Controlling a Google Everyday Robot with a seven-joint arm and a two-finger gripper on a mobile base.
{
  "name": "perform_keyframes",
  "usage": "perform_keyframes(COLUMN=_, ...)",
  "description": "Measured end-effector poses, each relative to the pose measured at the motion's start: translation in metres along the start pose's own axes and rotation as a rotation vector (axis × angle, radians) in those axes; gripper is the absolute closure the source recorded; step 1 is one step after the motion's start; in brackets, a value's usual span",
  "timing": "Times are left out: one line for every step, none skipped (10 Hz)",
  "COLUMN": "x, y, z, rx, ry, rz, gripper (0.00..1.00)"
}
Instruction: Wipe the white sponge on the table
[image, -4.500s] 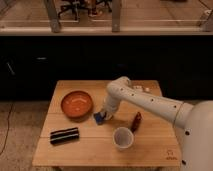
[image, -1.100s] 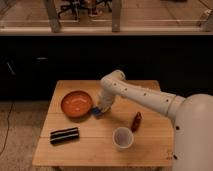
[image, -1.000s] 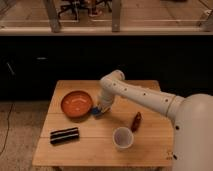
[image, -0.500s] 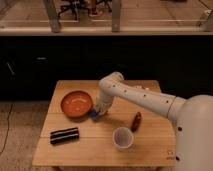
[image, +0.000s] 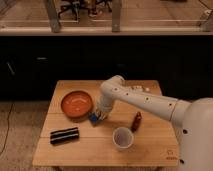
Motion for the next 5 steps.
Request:
perform_keyframes(x=0.000, y=0.004, z=0.000, rx=0.001, ry=-0.003, rz=0.000, gripper=0.80)
perform_keyframes(x=0.001, y=0.009, z=-0.003, rx=0.004, ry=-0.005, rz=0.004, gripper=0.80)
perform_keyframes(x=0.003, y=0.014, z=-0.004, rx=0.005, ry=-0.004, rz=0.009, gripper=0.80)
perform_keyframes(x=0.007, y=0.021, z=-0.008, rx=0.010, ry=-0.003, rz=0.018, gripper=0.80)
perform_keyframes(x=0.009, y=0.026, z=-0.010, rx=0.013, ry=-0.002, rz=0.024, gripper=0.80)
